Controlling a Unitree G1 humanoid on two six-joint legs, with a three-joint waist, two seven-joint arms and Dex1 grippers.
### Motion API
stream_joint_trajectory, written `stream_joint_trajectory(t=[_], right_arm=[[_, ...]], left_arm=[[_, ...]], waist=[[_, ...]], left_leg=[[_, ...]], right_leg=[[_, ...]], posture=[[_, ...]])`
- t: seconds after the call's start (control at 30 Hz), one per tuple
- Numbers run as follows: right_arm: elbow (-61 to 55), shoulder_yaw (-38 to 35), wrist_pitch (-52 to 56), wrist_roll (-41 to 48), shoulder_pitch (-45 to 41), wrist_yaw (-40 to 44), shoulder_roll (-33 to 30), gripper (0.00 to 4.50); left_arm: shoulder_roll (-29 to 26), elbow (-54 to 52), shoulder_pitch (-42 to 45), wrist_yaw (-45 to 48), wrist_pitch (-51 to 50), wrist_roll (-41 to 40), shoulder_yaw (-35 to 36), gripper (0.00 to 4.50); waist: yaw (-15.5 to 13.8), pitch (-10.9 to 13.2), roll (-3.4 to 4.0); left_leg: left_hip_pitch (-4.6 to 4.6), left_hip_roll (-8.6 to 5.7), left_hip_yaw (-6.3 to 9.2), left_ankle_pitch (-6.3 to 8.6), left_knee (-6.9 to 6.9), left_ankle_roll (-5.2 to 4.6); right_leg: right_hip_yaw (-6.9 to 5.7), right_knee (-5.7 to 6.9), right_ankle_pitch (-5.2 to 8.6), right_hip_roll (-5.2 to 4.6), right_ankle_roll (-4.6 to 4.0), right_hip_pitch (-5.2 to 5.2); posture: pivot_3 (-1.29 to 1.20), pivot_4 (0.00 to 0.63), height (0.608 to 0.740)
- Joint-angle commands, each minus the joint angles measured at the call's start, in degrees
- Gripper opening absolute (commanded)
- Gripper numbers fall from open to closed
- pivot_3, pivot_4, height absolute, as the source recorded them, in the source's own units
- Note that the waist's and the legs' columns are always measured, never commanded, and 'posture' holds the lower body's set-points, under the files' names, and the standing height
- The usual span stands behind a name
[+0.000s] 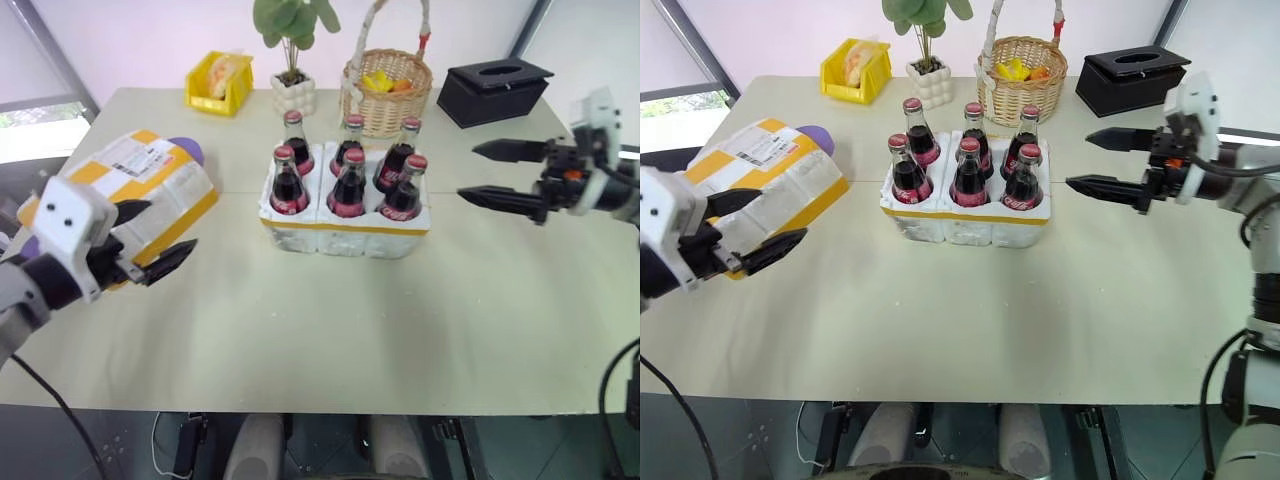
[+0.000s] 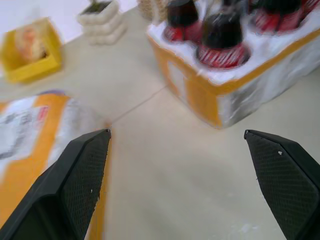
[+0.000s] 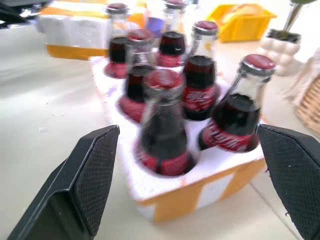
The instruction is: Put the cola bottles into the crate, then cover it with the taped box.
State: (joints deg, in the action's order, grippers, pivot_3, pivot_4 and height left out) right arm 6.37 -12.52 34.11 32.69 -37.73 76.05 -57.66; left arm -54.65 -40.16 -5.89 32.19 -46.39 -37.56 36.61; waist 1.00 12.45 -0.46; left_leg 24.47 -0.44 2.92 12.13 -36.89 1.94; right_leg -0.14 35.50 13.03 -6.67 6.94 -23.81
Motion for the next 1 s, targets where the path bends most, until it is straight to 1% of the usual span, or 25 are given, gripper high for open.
stream_joint_trajectory(t=[0.03, 0.17, 0.3, 0.37, 0.5, 0.6, 0.67, 0.83, 1.0], right_arm=[[-3.5, -3.4, 1.1, 3.7, 0.4, 2.7, -2.3, 4.45], [-3.9, -3.4, 1.4, 4.9, -0.2, 3.4, -2.4, 4.45], [-2.1, -1.4, 0.3, 4.0, -1.6, 4.0, -1.6, 4.45], [-1.2, -0.5, -0.5, 3.4, -2.2, 3.9, -0.9, 4.45], [-0.4, 0.0, -1.5, 3.5, -3.3, 3.8, 0.2, 4.45], [-0.4, 0.1, -1.7, 3.6, -3.4, 4.1, 0.1, 4.45], [-0.7, 0.0, -1.8, 3.8, -3.0, 4.2, -0.1, 4.45], [-2.6, -1.2, -1.0, 4.9, -1.4, 4.0, -0.6, 4.45], [-4.5, -2.8, -0.2, 5.9, 0.3, 2.8, -0.8, 4.45]], left_arm=[[-1.8, -4.5, -5.2, -6.0, -3.5, 10.4, 4.0, 4.5], [-0.1, -4.7, -8.5, -12.5, -8.4, 18.0, 3.7, 4.5], [-3.1, -6.7, -15.9, -13.4, -8.9, 27.9, 1.7, 4.5], [-5.7, -6.5, -20.9, -13.8, -7.1, 34.9, -0.4, 4.5], [-5.5, -3.9, -25.1, -15.1, -5.6, 42.0, -5.6, 4.5], [-5.2, 0.7, -24.3, -17.1, -2.1, 47.0, -9.0, 4.5], [-4.9, 5.5, -22.3, -19.1, 1.5, 50.1, -11.5, 4.5], [-2.8, 15.8, -15.7, -22.0, 10.2, 54.2, -16.2, 4.5], [-1.3, 25.7, -9.5, -24.0, 16.8, 56.8, -18.8, 4.5]], waist=[[0.1, 0.0, 0.0], [0.0, 0.0, 0.0], [0.0, 0.0, -0.03], [0.0, 0.0, -0.04], [-0.1, 0.0, -0.04], [-0.3, 0.0, -0.04], [-0.3, 0.0, -0.04], [-0.3, 0.0, -0.06], [-0.3, 0.0, -0.07]], left_leg=[[0.0, 0.03, -0.01, 0.0, 0.02, 0.0], [-0.01, 0.08, -0.06, 0.0, 0.06, 0.01], [0.03, 0.09, -0.13, 0.01, 0.05, 0.02], [0.08, 0.09, -0.15, 0.02, 0.07, 0.03], [0.1, 0.09, -0.23, 0.02, 0.32, 0.03], [0.12, 0.09, -0.26, 0.0, 0.54, 0.02], [0.12, 0.1, -0.27, 0.0, 0.68, 0.02], [0.13, 0.11, -0.35, -0.01, 0.74, 0.01], [0.11, 0.11, -0.41, -0.01, 0.7, 0.01]], right_leg=[[0.0, -0.02, 0.0, 0.01, 0.0, -0.03], [0.0, 0.0, -0.01, 0.03, -0.02, -0.09], [0.0, -0.08, -0.04, 0.0, -0.06, -0.12], [0.0, -0.13, -0.05, -0.01, -0.08, -0.19], [0.05, -0.18, -0.07, -0.03, -0.11, -0.33], [0.05, -0.19, -0.06, -0.03, -0.13, -0.51], [0.05, -0.22, -0.05, 0.0, -0.15, -0.56], [0.05, -0.26, -0.04, 0.0, -0.17, -0.58], [0.08, -0.21, -0.06, -0.01, -0.14, -0.58]], posture=[[0.0, 0.15, 0.74], [0.0, 0.15, 0.74], [0.0, 0.15, 0.74], [0.0, 0.15, 0.74], [0.0, 0.15, 0.74], [0.0, 0.15, 0.74], [0.0, 0.15, 0.74], [0.0, 0.15, 0.74], [0.0, 0.15, 0.74]])
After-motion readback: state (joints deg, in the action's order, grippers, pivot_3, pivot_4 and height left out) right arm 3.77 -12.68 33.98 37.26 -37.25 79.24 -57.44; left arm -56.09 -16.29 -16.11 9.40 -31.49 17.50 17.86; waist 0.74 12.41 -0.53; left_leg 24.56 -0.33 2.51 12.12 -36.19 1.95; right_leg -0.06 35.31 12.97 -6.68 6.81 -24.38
